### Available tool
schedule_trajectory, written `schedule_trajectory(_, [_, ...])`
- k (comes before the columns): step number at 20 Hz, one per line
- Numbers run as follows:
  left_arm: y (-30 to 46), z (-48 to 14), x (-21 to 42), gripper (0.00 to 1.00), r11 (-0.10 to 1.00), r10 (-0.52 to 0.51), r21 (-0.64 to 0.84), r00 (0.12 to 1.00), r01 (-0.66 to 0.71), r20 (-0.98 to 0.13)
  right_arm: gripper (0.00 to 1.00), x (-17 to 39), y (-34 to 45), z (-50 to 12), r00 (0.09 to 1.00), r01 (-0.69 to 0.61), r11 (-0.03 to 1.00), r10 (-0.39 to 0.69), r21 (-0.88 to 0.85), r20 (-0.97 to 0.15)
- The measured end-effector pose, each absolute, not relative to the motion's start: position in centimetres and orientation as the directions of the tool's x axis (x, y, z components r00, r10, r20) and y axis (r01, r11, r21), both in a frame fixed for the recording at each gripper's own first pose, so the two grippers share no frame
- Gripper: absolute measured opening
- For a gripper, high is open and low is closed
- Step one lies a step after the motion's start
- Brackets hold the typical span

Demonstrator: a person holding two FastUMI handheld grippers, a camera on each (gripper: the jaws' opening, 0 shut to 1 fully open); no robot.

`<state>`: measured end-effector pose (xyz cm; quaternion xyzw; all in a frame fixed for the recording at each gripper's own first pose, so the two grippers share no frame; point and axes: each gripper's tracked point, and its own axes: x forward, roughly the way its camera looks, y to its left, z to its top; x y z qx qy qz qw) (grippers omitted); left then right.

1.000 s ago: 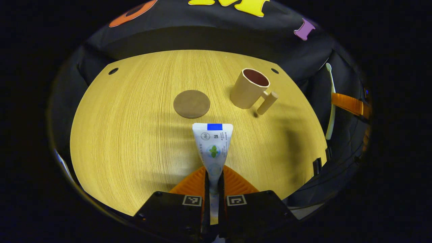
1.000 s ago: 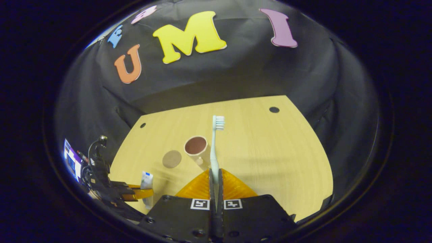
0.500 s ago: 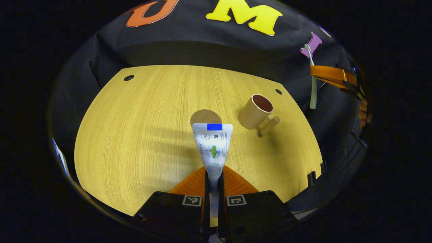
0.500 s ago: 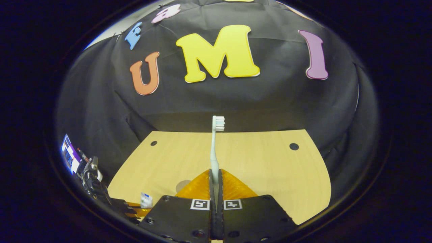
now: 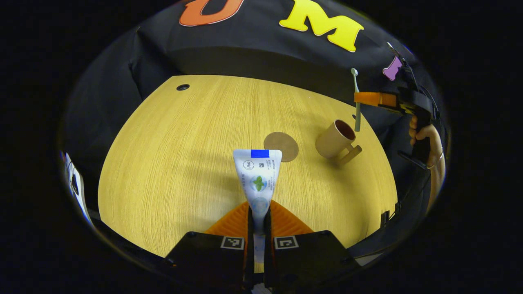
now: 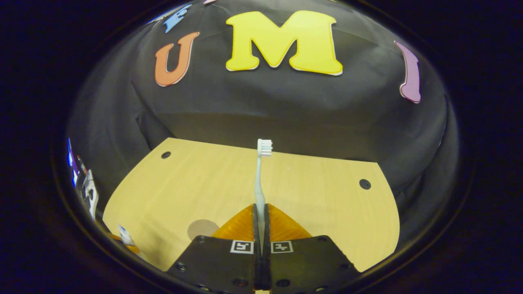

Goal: Put the toothbrush and toothpaste on the desktop into the cup, then pick up the cup and place it on the coaster on the desktop.

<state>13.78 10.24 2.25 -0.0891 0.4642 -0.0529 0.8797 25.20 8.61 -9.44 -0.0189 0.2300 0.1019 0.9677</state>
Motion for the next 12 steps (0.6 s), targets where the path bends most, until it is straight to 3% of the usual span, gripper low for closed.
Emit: schedule_trajectory(12, [10.5,2.5,14.8,0.12,0.979,-0.176,-0.205,0.562,0.012,-0.808,0.01,25.9,7.0,-15.2,0.872,-0.146,0.987,0.157,0.06,-0.463])
